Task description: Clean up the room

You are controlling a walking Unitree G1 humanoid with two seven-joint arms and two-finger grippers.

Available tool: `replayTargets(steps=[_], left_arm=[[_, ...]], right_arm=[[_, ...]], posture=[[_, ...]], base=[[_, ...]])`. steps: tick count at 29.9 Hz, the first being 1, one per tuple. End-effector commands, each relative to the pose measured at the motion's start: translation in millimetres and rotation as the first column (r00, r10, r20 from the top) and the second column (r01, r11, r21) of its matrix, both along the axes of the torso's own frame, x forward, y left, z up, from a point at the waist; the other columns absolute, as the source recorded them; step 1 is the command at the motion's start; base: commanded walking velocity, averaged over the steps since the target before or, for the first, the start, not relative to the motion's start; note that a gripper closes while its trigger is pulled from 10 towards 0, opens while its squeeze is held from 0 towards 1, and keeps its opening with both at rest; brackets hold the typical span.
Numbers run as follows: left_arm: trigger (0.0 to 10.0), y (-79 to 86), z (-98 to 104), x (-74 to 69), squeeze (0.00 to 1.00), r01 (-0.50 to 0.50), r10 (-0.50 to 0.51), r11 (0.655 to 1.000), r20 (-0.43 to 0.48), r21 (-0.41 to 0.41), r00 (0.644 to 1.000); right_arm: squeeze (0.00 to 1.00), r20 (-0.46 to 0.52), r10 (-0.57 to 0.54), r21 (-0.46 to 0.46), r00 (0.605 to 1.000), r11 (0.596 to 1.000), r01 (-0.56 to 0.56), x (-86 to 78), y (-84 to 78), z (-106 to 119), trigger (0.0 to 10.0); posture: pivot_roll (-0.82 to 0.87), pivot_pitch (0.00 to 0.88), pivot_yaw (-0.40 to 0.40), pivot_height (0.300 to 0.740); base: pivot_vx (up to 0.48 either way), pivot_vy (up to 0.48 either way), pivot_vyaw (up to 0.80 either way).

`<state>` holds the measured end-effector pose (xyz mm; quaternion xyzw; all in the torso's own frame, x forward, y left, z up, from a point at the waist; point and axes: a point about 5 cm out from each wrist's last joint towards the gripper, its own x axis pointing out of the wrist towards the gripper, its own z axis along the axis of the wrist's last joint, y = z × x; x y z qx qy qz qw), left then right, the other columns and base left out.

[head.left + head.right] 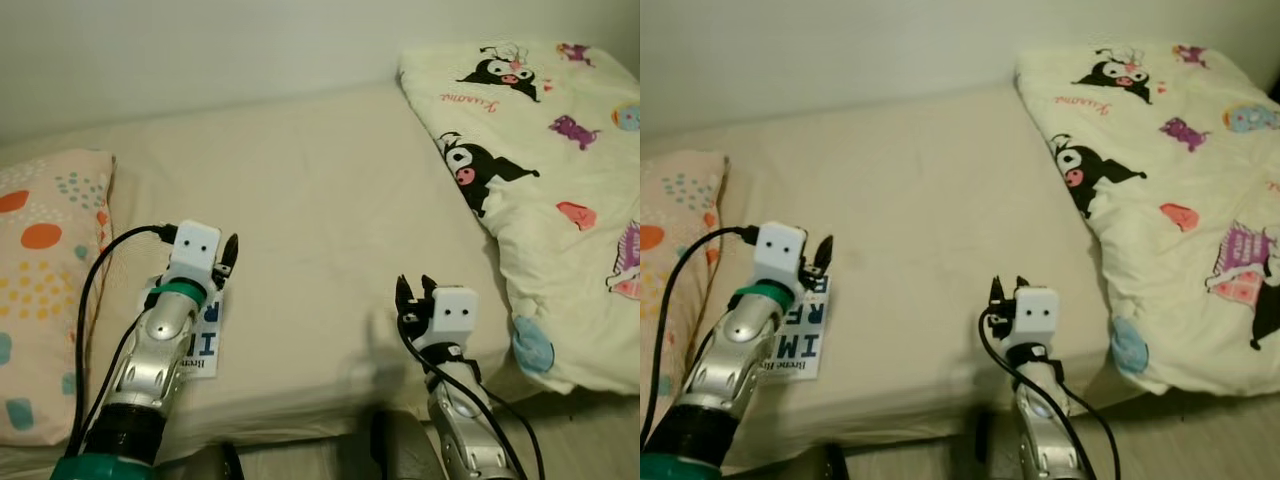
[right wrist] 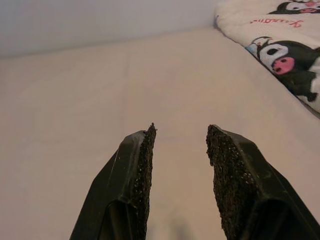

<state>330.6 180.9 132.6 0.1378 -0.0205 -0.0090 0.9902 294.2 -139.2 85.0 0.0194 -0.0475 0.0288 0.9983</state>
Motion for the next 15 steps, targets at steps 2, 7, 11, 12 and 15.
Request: replayTargets(steps=[2,7,11,12,15], left_arm=[[10.0,9.5,-7.2,-5.9,0.00,-0.033,0.034,0.999,-0.019,0.031,0.999],[10.0,9.4,-21.7,-12.7,0.00,-0.037,0.039,0.999,-0.059,0.036,0.997],[10.0,9.2,-25.9,-13.7,0.00,-0.041,0.043,0.999,-0.074,0.032,0.996],[10.0,9.3,-27.3,-13.6,0.00,-0.042,0.045,0.999,-0.080,0.033,0.996],[10.0,10.6,-29.5,-13.6,0.00,-0.050,0.053,0.998,-0.092,0.027,0.994]], right_arm=[[0.00,-0.019,0.015,0.006,1.000,1.000,-0.015,1.6,3.5,-2.3,10.0],[0.00,-0.018,0.028,0.003,0.999,1.000,-0.028,4.4,6.7,-1.8,10.0],[0.00,-0.017,0.030,0.001,0.999,1.000,-0.030,5.2,7.2,-1.6,10.0],[0.00,-0.017,0.027,0.001,0.999,1.000,-0.027,5.4,6.5,-1.8,10.0],[0.00,-0.019,0.022,0.001,1.000,1.000,-0.022,5.2,5.5,-2.7,10.0]], posture=[[-0.02,0.035,0.080,0.670],[-0.01,0.031,0.076,0.690],[-0.01,0.031,0.076,0.700],[-0.01,0.031,0.076,0.705],[-0.02,0.028,0.081,0.715]], base=[[0.000,0.000,0.00],[0.000,0.000,0.00],[0.000,0.000,0.00],[0.000,0.000,0.00],[0.000,0.000,0.00]])
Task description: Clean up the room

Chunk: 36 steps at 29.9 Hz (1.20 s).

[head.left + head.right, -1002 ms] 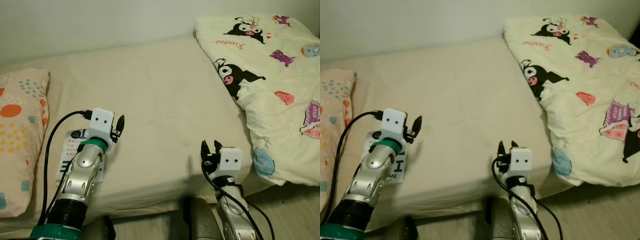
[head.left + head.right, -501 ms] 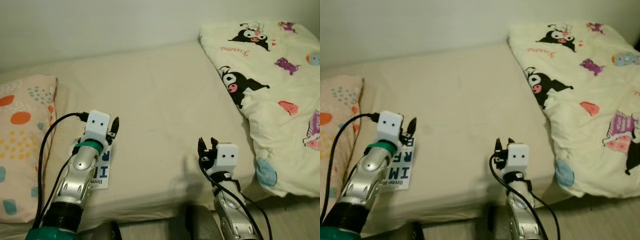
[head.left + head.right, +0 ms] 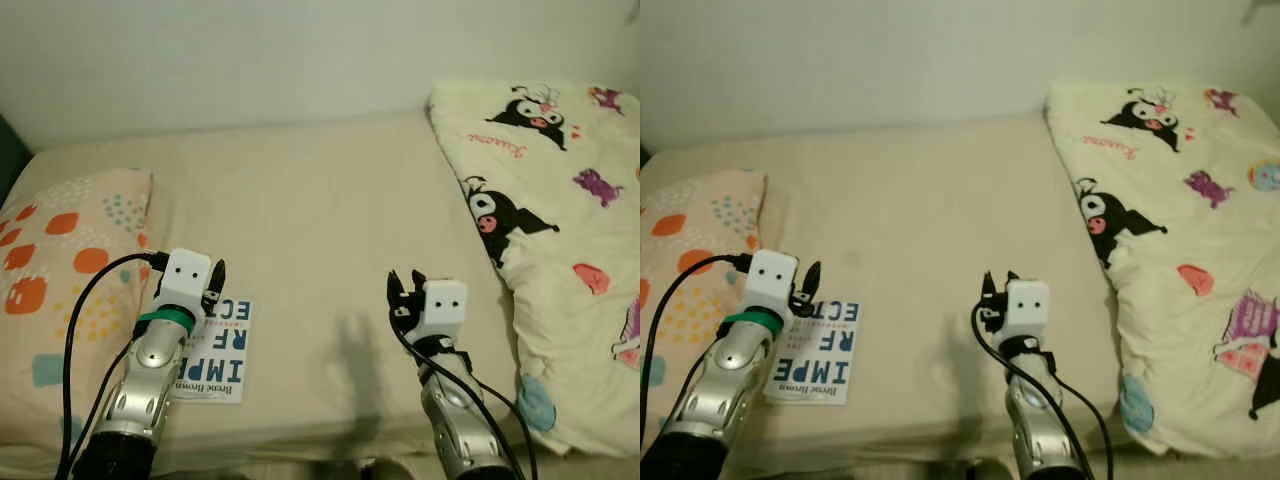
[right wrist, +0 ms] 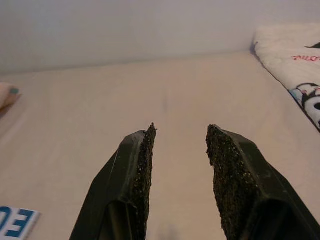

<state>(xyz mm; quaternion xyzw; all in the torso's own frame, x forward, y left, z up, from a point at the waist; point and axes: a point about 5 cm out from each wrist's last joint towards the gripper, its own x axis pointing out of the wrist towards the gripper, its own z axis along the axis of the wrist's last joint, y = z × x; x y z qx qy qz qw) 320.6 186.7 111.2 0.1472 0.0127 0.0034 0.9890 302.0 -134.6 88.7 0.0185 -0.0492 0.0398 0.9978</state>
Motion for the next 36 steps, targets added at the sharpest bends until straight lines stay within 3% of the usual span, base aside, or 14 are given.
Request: replayTargets(steps=[1,15,23,27,31,36], left_arm=[[10.0,5.8,-9.3,-3.5,0.00,-0.023,0.023,1.000,-0.036,0.000,0.999],[10.0,6.8,-38.2,-11.2,0.00,-0.056,0.055,0.998,-0.123,-0.008,0.991],[10.0,12.3,-63.3,-22.7,0.00,-0.088,0.086,0.996,-0.206,-0.001,0.975],[10.0,7.2,-79.5,-36.2,0.00,-0.062,0.061,0.998,-0.253,0.004,0.965],[10.0,4.1,-81.4,-39.0,0.00,-0.053,0.054,0.999,-0.251,0.012,0.967],[10.0,-1.5,-78.2,-33.3,0.00,-0.045,0.048,0.999,-0.226,0.019,0.973]], right_arm=[[0.00,-0.024,-0.001,0.003,1.000,1.000,0.001,-2.9,0.7,-6.9,10.0],[0.00,-0.091,-0.030,-0.025,0.995,0.999,0.027,-9.1,-5.9,-25.8,10.0],[0.00,-0.266,0.010,-0.070,0.964,0.997,-0.029,-24.5,-6.7,-65.6,10.0],[0.00,-0.380,0.000,-0.095,0.925,0.995,-0.039,-42.6,-13.0,-92.5,10.0],[0.00,-0.372,0.006,-0.091,0.928,0.995,-0.043,-44.0,-12.2,-92.1,10.0],[0.00,-0.308,0.013,-0.075,0.951,0.996,-0.038,-30.6,-7.5,-78.1,10.0]], posture=[[-0.02,0.028,0.081,0.720],[-0.04,0.015,0.082,0.740],[-0.03,0.007,0.073,0.740],[-0.02,0.005,0.062,0.740],[-0.02,0.005,0.062,0.740],[-0.02,0.002,0.061,0.740]], base=[[0.000,0.000,0.00],[0.000,0.000,0.00],[0.000,0.000,0.00],[0.000,0.000,0.00],[0.000,0.000,0.00],[0.000,-0.224,0.00]])
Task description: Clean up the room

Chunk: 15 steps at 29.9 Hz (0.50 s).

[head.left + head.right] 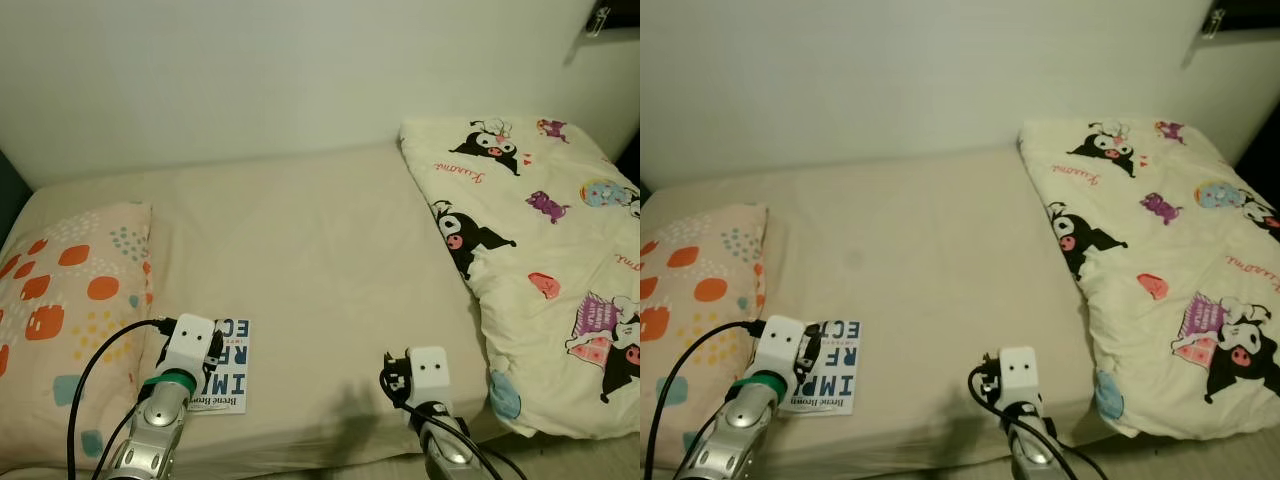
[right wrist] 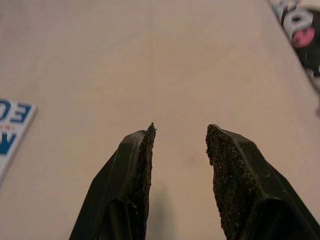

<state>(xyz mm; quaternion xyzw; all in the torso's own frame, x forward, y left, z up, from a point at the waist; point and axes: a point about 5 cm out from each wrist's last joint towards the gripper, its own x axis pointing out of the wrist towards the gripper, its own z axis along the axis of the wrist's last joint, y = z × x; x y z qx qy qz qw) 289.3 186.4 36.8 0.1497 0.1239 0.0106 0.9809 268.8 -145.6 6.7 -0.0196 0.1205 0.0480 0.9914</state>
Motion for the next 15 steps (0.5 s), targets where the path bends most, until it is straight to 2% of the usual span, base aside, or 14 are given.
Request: replayTargets(steps=[1,6,15], left_arm=[[10.0,-3.3,-2.2,0.5,0.00,0.006,-0.006,1.000,0.001,0.007,1.000],[10.0,-8.1,3.6,7.0,0.00,0.016,-0.016,1.000,0.028,0.003,0.999],[10.0,-10.0,6.8,10.1,0.00,0.019,-0.019,1.000,0.044,0.003,0.999]], right_arm=[[0.00,0.048,0.005,0.019,0.999,1.000,-0.006,7.5,5.0,8.7,10.0],[0.00,0.112,0.025,0.032,0.993,0.999,-0.029,17.5,11.3,21.3,10.0],[0.00,0.121,0.033,0.034,0.992,0.999,-0.038,17.9,13.5,22.3,10.0]], posture=[[-0.02,0.002,0.061,0.740],[-0.02,0.001,0.058,0.740],[-0.02,0.001,0.058,0.740]], base=[[0.000,-0.401,0.00],[0.000,-0.405,0.00],[0.000,-0.393,0.00]])
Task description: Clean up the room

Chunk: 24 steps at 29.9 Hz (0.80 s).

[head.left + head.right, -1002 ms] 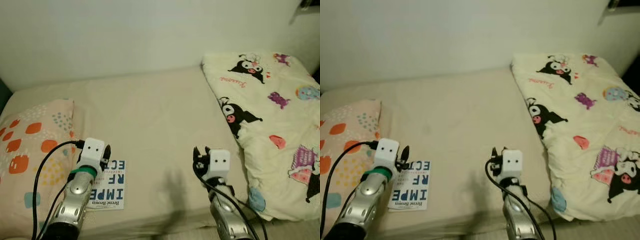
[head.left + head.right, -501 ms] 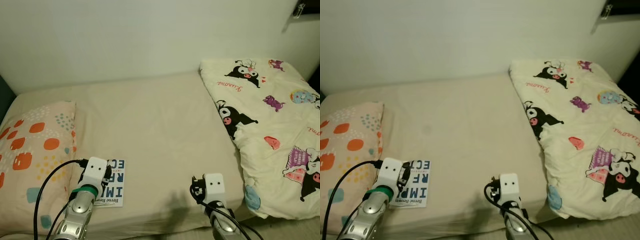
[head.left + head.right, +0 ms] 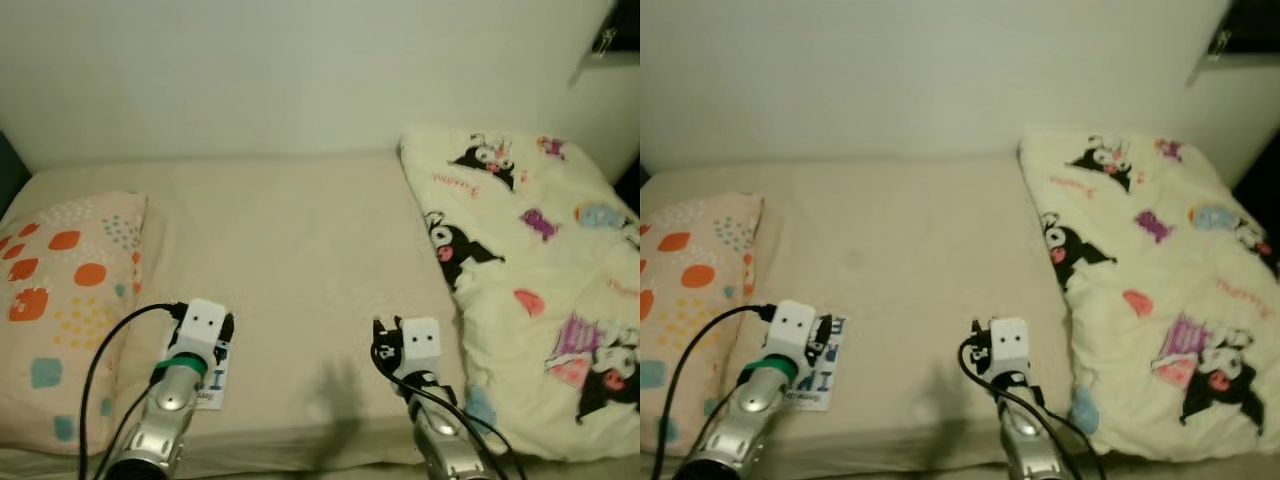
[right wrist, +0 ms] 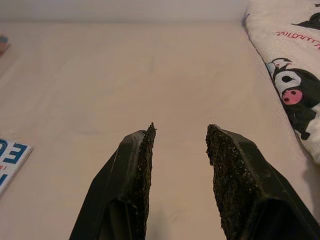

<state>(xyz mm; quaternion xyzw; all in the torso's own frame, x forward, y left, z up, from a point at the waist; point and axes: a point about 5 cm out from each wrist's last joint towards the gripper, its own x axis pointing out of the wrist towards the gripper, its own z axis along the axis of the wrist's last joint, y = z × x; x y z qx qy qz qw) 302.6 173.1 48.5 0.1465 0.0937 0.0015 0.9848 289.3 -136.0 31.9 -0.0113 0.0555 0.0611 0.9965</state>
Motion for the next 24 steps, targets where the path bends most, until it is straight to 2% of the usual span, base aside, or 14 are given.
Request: replayTargets(steps=[1,14,24], left_arm=[[10.0,3.5,-4.9,-3.0,0.00,-0.008,0.009,1.000,-0.012,0.012,1.000],[10.0,3.7,-3.5,-3.0,0.00,-0.003,0.002,1.000,0.010,0.022,1.000],[10.0,2.1,-2.5,-1.2,0.00,0.005,-0.005,0.999,0.016,0.034,1.000]], right_arm=[[0.00,-0.008,0.011,0.009,1.000,1.000,-0.011,-2.6,3.9,-3.1,10.0],[0.00,-0.014,0.010,0.004,1.000,1.000,-0.010,-3.5,2.2,-5.3,10.0],[0.00,-0.015,0.009,0.004,1.000,1.000,-0.009,-3.8,3.3,-6.0,10.0]], posture=[[-0.02,0.001,0.058,0.740],[-0.01,0.007,0.056,0.740],[-0.01,0.007,0.058,0.740]], base=[[0.000,-0.266,0.00],[0.000,-0.020,0.00],[0.000,-0.472,0.00]])
